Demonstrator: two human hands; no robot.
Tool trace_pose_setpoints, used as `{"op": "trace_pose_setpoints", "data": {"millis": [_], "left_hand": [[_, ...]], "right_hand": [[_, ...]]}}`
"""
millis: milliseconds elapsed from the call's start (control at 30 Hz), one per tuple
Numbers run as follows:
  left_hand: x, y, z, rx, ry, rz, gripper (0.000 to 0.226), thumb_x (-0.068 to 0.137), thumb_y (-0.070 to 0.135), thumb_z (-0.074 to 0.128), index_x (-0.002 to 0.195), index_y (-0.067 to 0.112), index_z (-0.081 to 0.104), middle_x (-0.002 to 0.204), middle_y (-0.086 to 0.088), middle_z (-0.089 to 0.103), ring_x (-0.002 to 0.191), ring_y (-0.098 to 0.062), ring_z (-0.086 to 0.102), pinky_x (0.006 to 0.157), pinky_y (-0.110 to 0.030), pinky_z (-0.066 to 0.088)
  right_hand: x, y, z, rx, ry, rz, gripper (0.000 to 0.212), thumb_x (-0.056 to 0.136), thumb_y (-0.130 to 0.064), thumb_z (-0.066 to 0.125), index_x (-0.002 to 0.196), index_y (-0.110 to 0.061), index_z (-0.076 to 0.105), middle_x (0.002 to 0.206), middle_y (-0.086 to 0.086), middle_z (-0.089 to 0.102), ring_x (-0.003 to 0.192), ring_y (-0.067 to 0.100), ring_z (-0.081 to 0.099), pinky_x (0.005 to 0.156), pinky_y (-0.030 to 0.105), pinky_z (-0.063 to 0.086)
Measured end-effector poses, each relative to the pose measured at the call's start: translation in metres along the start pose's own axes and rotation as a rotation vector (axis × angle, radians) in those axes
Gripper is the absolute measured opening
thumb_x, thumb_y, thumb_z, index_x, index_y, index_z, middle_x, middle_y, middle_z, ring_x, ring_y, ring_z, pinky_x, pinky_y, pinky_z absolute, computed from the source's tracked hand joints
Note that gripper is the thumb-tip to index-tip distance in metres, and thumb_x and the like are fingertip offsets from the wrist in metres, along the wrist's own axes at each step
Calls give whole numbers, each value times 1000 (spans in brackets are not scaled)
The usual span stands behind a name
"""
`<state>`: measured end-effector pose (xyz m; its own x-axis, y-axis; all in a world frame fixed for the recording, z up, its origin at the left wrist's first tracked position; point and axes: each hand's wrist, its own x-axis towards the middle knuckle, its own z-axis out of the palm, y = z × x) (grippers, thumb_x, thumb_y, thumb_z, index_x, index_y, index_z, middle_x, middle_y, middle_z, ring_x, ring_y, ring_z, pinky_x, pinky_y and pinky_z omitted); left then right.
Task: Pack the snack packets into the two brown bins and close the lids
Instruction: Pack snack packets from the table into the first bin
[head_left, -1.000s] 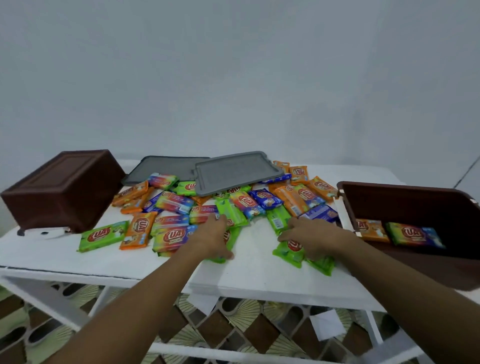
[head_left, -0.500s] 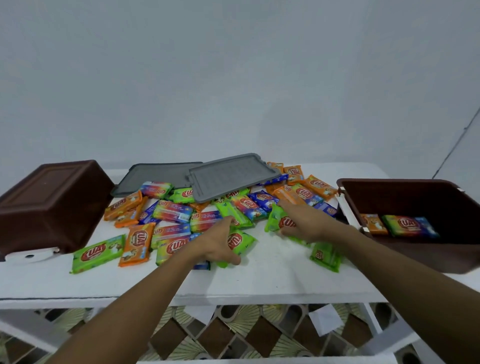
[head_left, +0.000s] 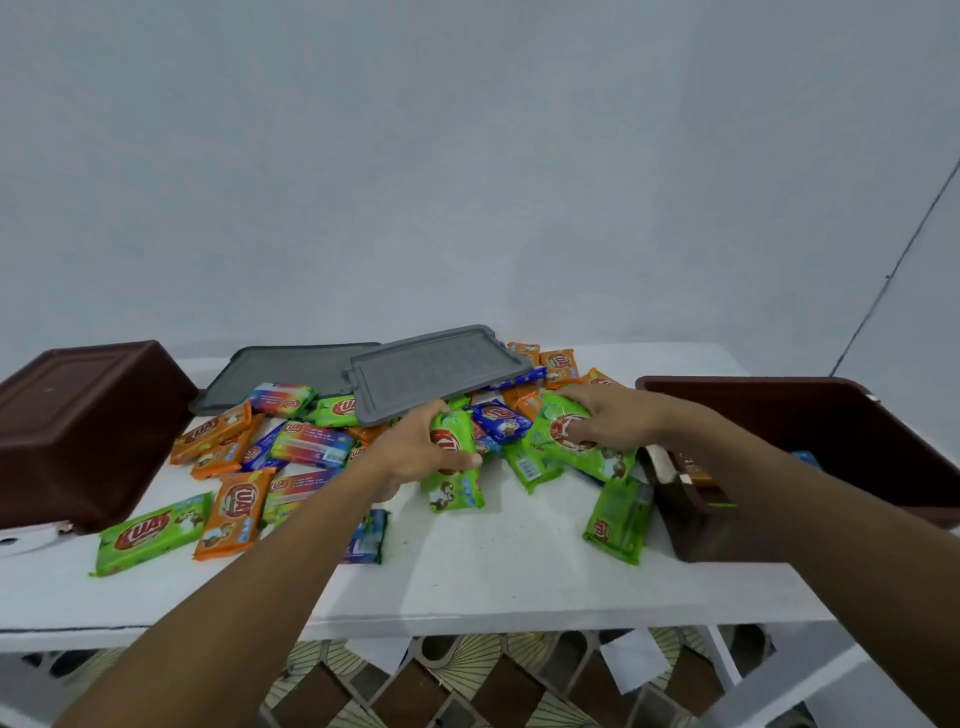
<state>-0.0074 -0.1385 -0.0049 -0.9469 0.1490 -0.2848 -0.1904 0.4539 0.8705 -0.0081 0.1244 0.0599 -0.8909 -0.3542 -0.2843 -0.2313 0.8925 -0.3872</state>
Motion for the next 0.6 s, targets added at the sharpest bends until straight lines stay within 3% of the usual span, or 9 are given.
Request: {"op": "trace_pose_setpoints", "data": {"millis": [67, 133, 200, 300, 400, 500, 600], "left_hand": [[5, 16, 9, 0, 44, 54, 77, 54, 36, 92, 115, 10, 54, 104, -6, 68, 93, -21, 66, 69, -35, 53], [8, 36, 21, 102, 138, 187, 43, 65, 30, 88, 83, 12, 54, 78, -5, 59, 73, -18, 57, 64, -31, 43], [9, 58, 35, 242, 245, 300, 39, 69, 30, 86, 70, 14, 50, 67, -2, 52, 63, -19, 48, 60, -31, 38], [17, 93, 57, 215, 291, 406, 23, 76, 21, 81, 88, 14, 63, 82, 4, 67, 77, -13, 64, 74, -34, 54], [20, 128, 78, 84, 246, 395, 31, 82, 20, 76, 110, 23, 63, 107, -4, 62, 95, -18, 65, 81, -39, 58], [26, 157, 114, 12, 150, 394, 17, 87, 14, 71, 101, 19, 64, 97, -12, 66, 85, -25, 69, 74, -48, 58], [40, 169, 162, 215, 218, 510, 14, 81, 23, 73, 85, 26, 60, 85, -6, 67, 78, -24, 68, 67, -44, 57]], "right_hand": [[-9, 15, -15, 49, 26, 0, 60, 94, -26, 55, 149, -16, 32, 148, 6, 41, 124, 18, 47, 97, 30, 39], [-19, 36, -29, 157, 37, -9, 42, 92, -19, 58, 133, -17, 49, 122, 5, 59, 103, 24, 60, 84, 34, 47], [-31, 60, -42, 301, 59, 8, 24, 89, -13, 60, 111, -22, 57, 106, 14, 67, 85, 30, 65, 73, 40, 51], [-53, 101, -62, 424, 121, 46, 24, 88, -10, 60, 108, -22, 58, 97, 16, 69, 69, 23, 64, 62, 37, 51], [-69, 139, -82, 357, 159, 56, 19, 89, -10, 61, 101, -23, 57, 92, 7, 69, 68, 20, 66, 60, 31, 52], [-76, 180, -92, 75, 129, 65, 31, 86, -11, 63, 111, -27, 54, 103, 2, 66, 82, 20, 63, 69, 31, 49], [-74, 222, -82, -183, 150, 97, 48, 86, -14, 59, 129, -28, 41, 108, 4, 62, 89, 25, 57, 78, 35, 47]]}}
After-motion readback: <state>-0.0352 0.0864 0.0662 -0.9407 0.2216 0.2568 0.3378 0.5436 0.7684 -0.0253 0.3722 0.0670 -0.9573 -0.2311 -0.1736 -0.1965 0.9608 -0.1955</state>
